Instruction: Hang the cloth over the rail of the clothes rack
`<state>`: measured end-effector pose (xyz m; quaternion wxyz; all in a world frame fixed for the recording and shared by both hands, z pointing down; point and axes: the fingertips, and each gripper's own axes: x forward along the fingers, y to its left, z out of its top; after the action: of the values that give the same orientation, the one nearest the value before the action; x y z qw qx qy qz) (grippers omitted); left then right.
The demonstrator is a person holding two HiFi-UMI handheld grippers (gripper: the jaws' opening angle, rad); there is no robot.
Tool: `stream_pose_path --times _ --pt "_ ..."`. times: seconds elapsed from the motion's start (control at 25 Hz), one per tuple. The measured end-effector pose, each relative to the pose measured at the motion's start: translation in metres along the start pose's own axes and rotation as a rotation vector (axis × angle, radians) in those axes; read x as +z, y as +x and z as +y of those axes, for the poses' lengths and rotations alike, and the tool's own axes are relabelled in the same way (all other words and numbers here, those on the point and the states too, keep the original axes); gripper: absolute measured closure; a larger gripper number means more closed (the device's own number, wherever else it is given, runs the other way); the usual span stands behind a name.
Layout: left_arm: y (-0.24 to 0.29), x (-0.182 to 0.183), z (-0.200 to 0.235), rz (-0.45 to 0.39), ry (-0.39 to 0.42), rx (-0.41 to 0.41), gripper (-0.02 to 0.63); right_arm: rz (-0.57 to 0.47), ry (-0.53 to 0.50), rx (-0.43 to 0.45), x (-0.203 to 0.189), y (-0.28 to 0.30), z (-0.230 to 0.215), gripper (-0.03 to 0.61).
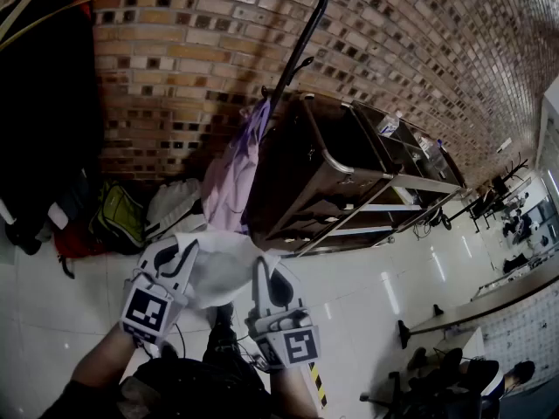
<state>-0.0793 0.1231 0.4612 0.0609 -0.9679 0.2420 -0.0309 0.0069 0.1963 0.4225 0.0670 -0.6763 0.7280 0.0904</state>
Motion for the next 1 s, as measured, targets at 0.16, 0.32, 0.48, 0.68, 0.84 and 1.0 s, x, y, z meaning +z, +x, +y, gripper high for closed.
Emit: stream_pose_path --times 0.16,0.32,0.48,0.68,0.84,1.0 --pt "0.058 0.0 -0.013 0.012 0.003 -0.011 0.574 -0.006 0.003 0.011 -0.009 0.014 -0.056 0.549" --pt "0.14 0.001 -0.014 0.026 -0.003 -0.006 0.574 -0.027 0.022 0.047 -0.012 0.052 -0.128 0.549" --pt "0.226 0.018 -0.019 0.004 -0.02 -0.032 0.574 -0.078 0.005 0.097 -0.01 0.095 -0.196 0.549" --pt "0.317 0.034 -0.019 0.004 -0.015 -0.02 0.574 -0.083 -0.022 0.153 -0.014 0.139 -0.267 0.55" --pt "0.38 0.04 0.002 0.068 -0.088 0.03 0.574 -0.052 0.015 0.237 -0.016 0.184 -0.313 0.549" --pt "0.434 0.059 0.018 0.048 -0.082 0.037 0.574 -0.047 0.059 0.265 -0.009 0.23 -0.358 0.55"
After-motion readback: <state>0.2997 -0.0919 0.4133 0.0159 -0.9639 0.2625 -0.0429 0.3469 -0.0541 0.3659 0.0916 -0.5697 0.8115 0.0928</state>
